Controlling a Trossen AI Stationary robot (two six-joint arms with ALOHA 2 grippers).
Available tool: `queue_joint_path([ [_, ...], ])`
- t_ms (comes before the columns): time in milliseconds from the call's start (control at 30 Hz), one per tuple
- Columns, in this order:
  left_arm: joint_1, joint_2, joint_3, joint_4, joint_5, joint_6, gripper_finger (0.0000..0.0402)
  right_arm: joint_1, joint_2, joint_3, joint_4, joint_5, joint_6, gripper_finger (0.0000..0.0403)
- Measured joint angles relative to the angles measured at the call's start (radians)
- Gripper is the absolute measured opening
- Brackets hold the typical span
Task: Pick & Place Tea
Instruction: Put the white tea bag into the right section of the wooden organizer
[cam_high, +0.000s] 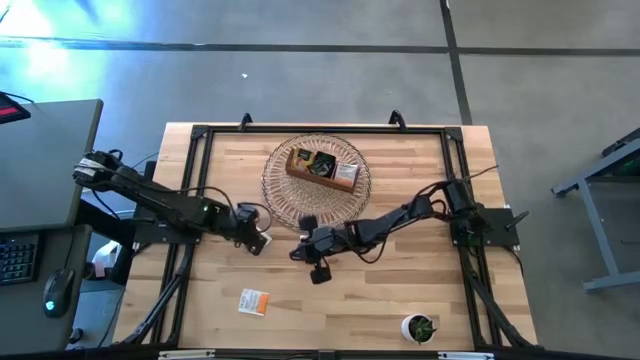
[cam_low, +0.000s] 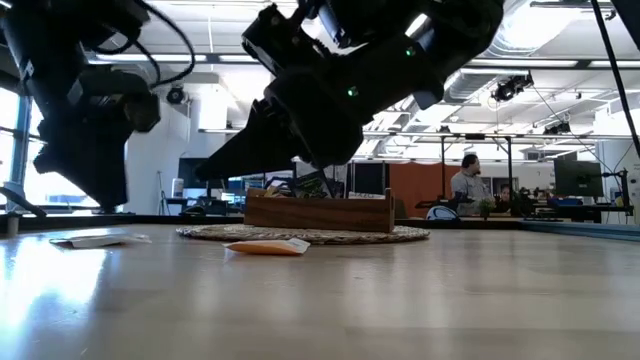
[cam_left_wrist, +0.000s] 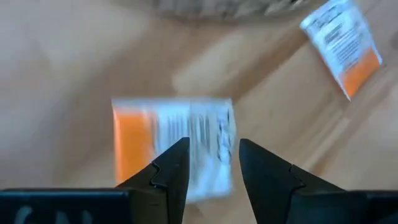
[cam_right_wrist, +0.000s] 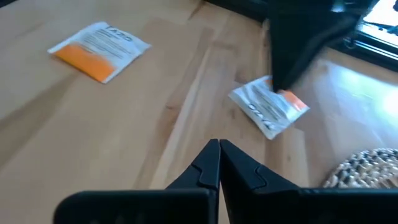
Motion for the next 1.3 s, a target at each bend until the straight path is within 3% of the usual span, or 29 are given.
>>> queue_joint_path([
  [100,0.003,0.0,0.02,-0.018,-0.076,0.258,0.0138,0.001,0.0,0.0,0.004,-0.002,0.0,0.0009],
  [233,0.002,0.0,0.044,-0.019,-0.058,0.708,0.0138,-0.002,0.0,0.0,0.007,0.001,0.0,0.001],
  [333,0.01,0.0,0.051,-0.021,-0.054,0.942,0.0138,-0.003,0.0,0.0,0.008,0.0,0.0,0.0005],
  [533,0.063,0.048,0.052,-0.098,0.096,1.072,0.0138,-0.008,0.0,0.0,0.008,0.002,0.0,0.0004],
  [733,0.062,0.171,0.056,-0.119,0.039,1.122,0.0138,-0.008,0.0,0.0,0.008,0.004,0.0,0.001],
  [867,0.063,0.241,0.059,-0.039,0.07,1.016,0.0138,-0.008,0.0,0.0,0.003,0.004,0.0,0.0004],
  [1000,0.063,0.282,0.058,0.075,0.105,0.663,0.0138,-0.008,0.0,0.0,0.001,0.004,0.0,0.0002],
  [1167,0.062,0.285,0.056,0.109,0.067,0.174,0.0138,-0.008,0.0,0.0,-0.001,0.004,0.0,0.0011],
  [1300,0.062,0.287,0.052,0.168,0.065,-0.064,0.0138,-0.008,0.0,0.0,-0.003,0.004,0.009,0.0008],
])
